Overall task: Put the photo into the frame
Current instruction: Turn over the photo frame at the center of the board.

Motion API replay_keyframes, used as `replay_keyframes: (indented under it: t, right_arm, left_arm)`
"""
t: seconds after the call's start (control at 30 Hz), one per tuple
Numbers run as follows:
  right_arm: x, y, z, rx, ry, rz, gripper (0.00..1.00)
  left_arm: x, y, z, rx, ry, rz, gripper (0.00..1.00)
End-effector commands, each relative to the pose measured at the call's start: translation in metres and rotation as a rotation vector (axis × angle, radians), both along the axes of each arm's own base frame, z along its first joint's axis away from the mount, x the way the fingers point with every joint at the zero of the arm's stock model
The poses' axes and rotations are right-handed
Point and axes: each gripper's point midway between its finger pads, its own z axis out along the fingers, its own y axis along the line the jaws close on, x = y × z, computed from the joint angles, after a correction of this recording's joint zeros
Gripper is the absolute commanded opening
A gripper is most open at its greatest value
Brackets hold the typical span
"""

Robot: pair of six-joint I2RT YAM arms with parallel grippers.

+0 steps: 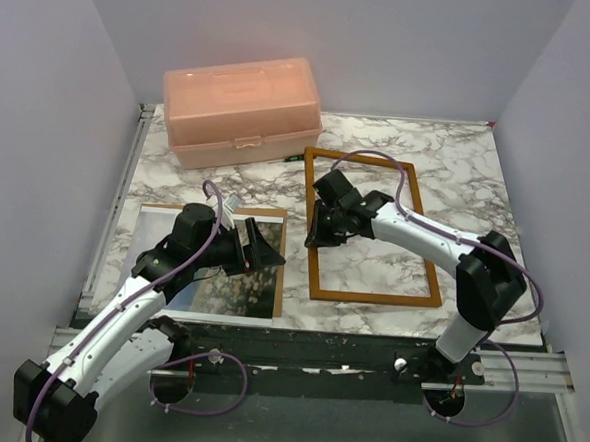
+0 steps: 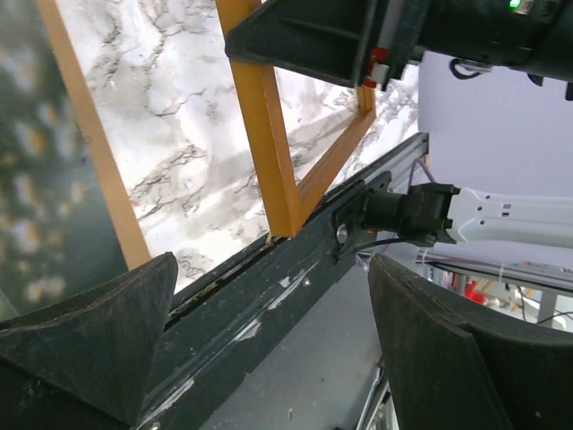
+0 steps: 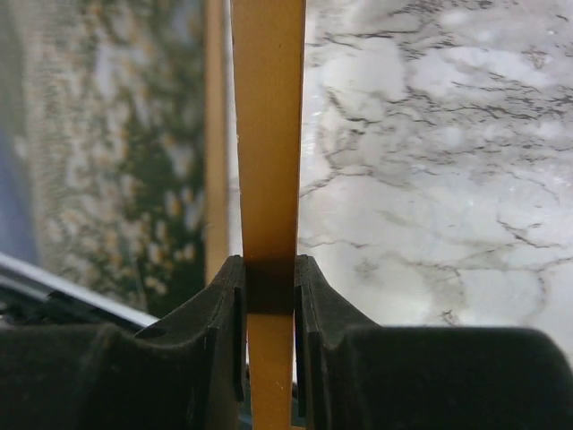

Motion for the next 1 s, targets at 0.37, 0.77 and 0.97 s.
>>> replay_keyframes:
  t: [0.37, 0.77, 0.97]
  right_arm:
    - [-0.002, 0.040, 0.100, 0.344, -0.056, -0.015, 0.07]
    - [-0.005, 0.050, 0.121, 0.428, -0.045, -0.021, 0.07]
    - [-0.005, 0.055, 0.131, 0.455, -0.046, -0.009, 0.07]
  left_arm:
    - [0.008, -0.025, 0.015, -0.181, 0.046, -0.010, 0.89]
    - [0.004, -0.046, 0.005, -0.217, 0.097, -0.031, 0.84]
    - [0.005, -0.061, 0.006, -0.236, 0.096, -0.059, 0.79]
